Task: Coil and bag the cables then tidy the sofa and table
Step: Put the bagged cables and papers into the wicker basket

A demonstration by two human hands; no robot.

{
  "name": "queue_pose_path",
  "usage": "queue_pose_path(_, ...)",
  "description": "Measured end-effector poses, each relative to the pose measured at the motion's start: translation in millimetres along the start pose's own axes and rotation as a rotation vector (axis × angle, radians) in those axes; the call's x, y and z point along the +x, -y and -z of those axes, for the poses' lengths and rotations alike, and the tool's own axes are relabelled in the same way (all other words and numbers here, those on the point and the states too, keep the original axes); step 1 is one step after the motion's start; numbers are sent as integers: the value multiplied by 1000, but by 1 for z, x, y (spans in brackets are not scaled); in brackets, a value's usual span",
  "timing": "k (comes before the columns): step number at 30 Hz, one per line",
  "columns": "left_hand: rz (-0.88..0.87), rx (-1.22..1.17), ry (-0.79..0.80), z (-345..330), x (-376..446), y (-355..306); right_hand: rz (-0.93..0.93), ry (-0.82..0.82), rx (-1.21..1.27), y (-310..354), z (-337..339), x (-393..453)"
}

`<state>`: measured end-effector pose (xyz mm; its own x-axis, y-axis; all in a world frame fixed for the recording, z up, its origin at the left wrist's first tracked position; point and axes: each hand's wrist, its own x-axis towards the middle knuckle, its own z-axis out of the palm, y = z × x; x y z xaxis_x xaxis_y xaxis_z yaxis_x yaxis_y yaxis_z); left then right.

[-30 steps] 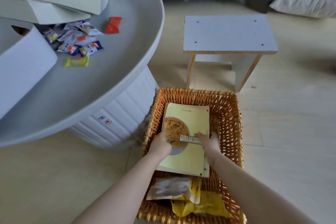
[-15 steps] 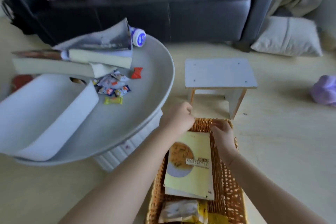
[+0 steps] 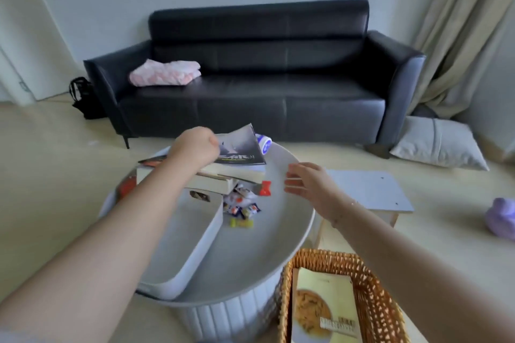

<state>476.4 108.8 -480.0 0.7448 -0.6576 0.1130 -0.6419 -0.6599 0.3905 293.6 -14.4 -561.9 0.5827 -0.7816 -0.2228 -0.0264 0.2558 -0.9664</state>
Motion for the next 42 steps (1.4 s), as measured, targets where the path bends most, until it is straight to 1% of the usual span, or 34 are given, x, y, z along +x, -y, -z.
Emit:
queue_pose_path(3, 184, 41, -6, -4, 18, 50, -81, -5, -121, 2, -30, 29)
queue_pose_path(6, 386, 5, -76, -13, 24, 90, -218, 6, -119, -5, -60, 59)
queue_pose_path(8, 526, -184, -94, -24, 24, 109, -287, -3, -91, -18, -73, 75)
queue_pose_path(10, 643, -498, -83, -36, 26, 125, -274, -29, -65, -31, -84, 86)
queue_pose_path(11, 665, -641, -93, -44, 27, 131, -270, -47, -52, -36, -86, 88)
queue_pose_path(12, 679, -728, -116, -49, 28, 136, -263, -55, -28, -40, -87, 89)
queue_pose_path(13, 683, -783, -142, -53, 29, 139, -264, -55, 16, -43, -86, 91)
queue_pose_path(15, 682, -817, -161, -55, 29, 143, -262, -32, 126, -51, -86, 92)
queue_pose_path(17, 644, -820, -184, -57, 28, 145, -244, 22, 242, -57, -84, 89)
queue_pose_path(19, 580, -887, -247, -60, 27, 148, -188, 92, 368, -64, -84, 84)
queue_pose_path(21, 525, -961, -302, -62, 25, 143, -139, 124, 395, -64, -78, 83)
queue_pose_path(23, 510, -1029, -327, -63, 23, 139, -115, 143, 378, -61, -75, 82)
queue_pose_path(26, 521, -1175, -291, -62, 22, 139, -119, 172, 413, -56, -75, 77)
queue_pose_path(31, 491, -1330, -269, -53, 13, 138, -105, 234, 432, -52, -71, 71)
queue_pose_path(35, 442, -1415, -270, -35, -4, 125, -107, 272, 541, -49, -69, 64)
queue_pose_path(37, 413, -1443, -235, -26, -13, 122, -96, 257, 571, -47, -66, 59)
queue_pose_path(40, 408, -1445, -121, -20, -23, 120, -74, 201, 499, -44, -59, 49)
queue_pose_path(42, 461, -1478, -105, -22, -28, 122, -77, 170, 396, -44, -56, 40)
